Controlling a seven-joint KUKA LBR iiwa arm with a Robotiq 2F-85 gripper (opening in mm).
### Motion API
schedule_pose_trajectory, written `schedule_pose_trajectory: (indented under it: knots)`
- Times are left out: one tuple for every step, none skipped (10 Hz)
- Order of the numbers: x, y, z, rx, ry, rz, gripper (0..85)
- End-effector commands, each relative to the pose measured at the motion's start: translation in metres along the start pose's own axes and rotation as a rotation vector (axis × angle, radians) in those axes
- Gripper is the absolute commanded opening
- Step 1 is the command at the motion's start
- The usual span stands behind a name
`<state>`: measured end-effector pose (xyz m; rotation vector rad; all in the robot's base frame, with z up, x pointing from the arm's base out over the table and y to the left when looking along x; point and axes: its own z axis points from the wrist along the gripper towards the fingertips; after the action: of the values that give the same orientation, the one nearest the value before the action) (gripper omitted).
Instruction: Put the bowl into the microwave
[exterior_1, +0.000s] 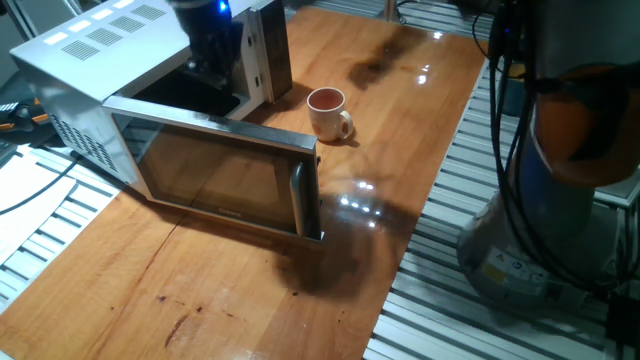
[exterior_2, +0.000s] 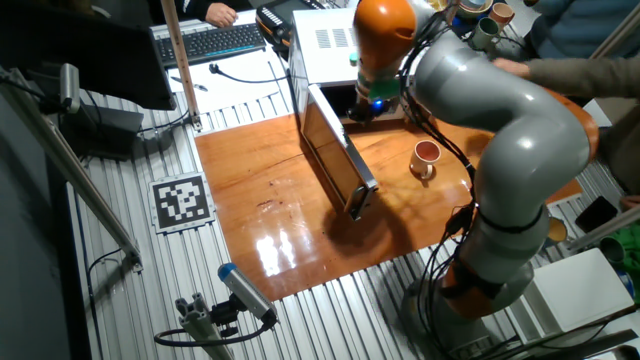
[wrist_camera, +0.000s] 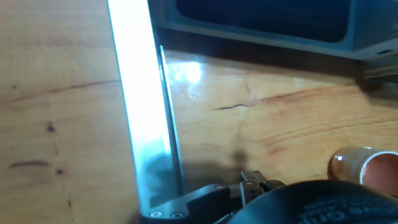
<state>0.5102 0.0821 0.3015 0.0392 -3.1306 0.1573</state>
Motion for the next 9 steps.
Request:
schedule_pose_trajectory:
  knots:
    - [0.003,-0.011,-0.002,-0.004,0.000,-0.007,0.0]
    - [0.009,-0.022,-0.004,-0.010,0.012,-0.006,0.0]
    - [0.018,-0.034,-0.004,-0.029,0.007,-0.011,0.0]
    - [0.018,-0.034,-0.004,-0.042,-0.008,-0.041,0.0]
    - [0.018,-0.034,-0.004,-0.046,-0.016,-0.063,0.0]
    - [0.018,-0.034,-0.004,-0.047,-0.017,-0.081,0.0]
    - [0.018,-0.034,-0.004,-0.069,0.002,-0.085,0.0]
    - [0.018,-0.034,-0.004,-0.071,0.025,-0.059,0.0]
    - [0.018,-0.034,-0.004,-0.060,0.024,-0.028,0.0]
